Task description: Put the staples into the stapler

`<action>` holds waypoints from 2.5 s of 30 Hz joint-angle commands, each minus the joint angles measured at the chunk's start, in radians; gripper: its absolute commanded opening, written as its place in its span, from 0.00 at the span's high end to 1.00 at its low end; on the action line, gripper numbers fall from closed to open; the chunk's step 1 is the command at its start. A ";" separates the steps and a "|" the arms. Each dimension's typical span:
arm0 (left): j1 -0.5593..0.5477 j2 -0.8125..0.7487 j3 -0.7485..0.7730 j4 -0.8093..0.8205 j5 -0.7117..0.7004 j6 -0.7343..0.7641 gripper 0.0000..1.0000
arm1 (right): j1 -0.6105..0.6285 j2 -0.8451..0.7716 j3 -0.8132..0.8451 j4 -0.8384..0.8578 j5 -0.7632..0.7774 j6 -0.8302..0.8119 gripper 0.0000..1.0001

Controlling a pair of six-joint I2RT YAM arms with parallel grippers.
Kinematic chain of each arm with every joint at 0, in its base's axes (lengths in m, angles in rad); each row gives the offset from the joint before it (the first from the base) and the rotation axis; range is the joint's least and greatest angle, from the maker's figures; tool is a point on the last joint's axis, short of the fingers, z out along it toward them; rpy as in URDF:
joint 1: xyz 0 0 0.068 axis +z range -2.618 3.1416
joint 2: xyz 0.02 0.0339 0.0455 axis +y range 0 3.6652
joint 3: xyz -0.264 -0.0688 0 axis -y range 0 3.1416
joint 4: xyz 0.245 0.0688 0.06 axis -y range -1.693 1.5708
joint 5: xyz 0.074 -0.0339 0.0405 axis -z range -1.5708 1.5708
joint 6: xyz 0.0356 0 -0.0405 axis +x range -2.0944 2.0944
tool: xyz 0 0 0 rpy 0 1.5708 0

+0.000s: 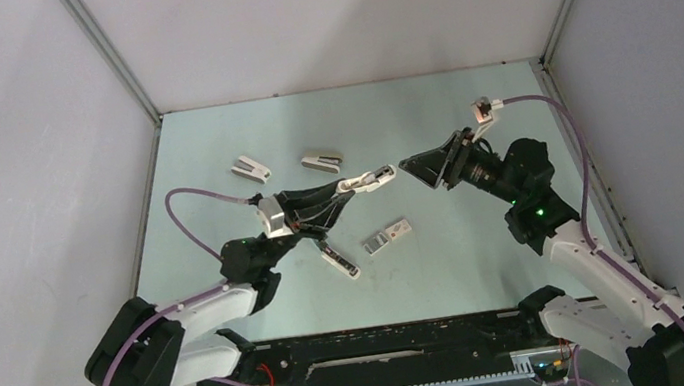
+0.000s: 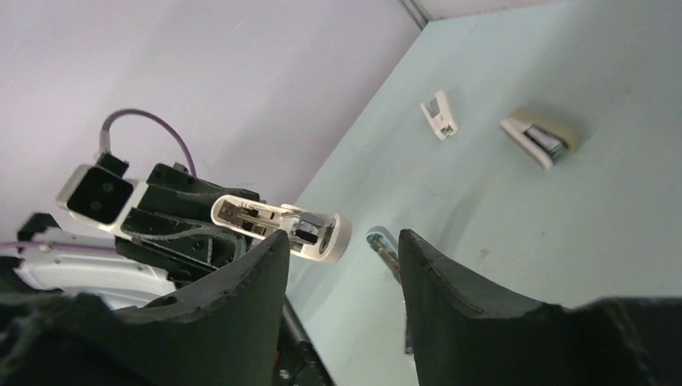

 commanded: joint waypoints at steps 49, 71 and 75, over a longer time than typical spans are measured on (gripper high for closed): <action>-0.035 -0.155 0.320 -0.853 0.505 0.257 1.00 | 0.350 0.058 0.254 -0.719 -0.067 -1.305 0.69; -0.038 -0.494 0.341 -1.287 -0.596 -0.018 0.00 | 0.277 0.202 0.253 -0.453 0.467 -0.830 1.00; -0.034 -0.575 0.530 -1.811 -0.788 -0.132 0.00 | 0.247 0.322 0.254 -0.371 0.672 -0.645 1.00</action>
